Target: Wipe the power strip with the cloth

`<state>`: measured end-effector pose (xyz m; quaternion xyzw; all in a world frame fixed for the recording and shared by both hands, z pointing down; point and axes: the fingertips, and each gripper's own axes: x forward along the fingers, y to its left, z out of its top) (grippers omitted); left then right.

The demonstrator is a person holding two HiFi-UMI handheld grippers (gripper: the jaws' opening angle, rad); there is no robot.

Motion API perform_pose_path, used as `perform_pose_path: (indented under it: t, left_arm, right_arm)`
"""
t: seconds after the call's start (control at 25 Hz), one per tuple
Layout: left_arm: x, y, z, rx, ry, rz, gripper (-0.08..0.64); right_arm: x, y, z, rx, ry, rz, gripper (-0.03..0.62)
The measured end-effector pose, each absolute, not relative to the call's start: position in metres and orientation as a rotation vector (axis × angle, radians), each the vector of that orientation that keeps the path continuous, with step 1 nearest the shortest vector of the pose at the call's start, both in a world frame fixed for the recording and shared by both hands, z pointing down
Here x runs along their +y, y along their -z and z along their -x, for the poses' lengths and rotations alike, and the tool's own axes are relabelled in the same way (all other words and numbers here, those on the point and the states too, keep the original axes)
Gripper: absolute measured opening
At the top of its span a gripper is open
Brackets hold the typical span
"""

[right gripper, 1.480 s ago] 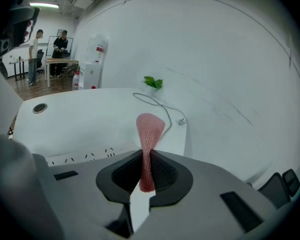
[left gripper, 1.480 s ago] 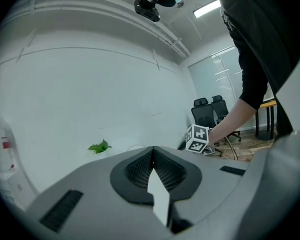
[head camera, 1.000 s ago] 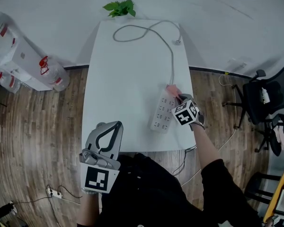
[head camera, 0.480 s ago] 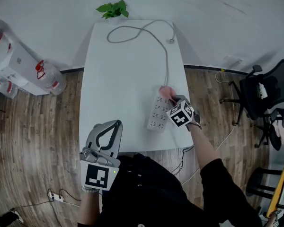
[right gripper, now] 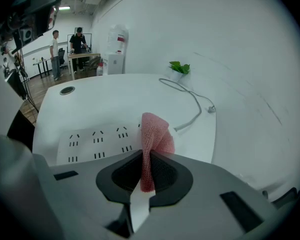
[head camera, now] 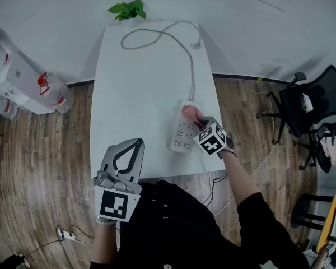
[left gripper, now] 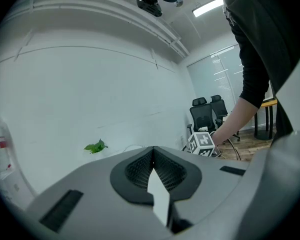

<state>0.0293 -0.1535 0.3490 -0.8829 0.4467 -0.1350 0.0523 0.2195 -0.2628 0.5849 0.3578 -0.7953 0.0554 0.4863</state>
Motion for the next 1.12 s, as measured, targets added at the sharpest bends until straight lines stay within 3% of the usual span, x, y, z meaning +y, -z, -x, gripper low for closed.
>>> perform_pose_path:
  t: [1.12]
  left_arm:
    - [-0.154,-0.351,-0.057,1.243,0.374,2.73,0.014]
  right_arm:
    - [-0.143,-0.585,-0.17,-2.073,-0.279,-0.774,0.06]
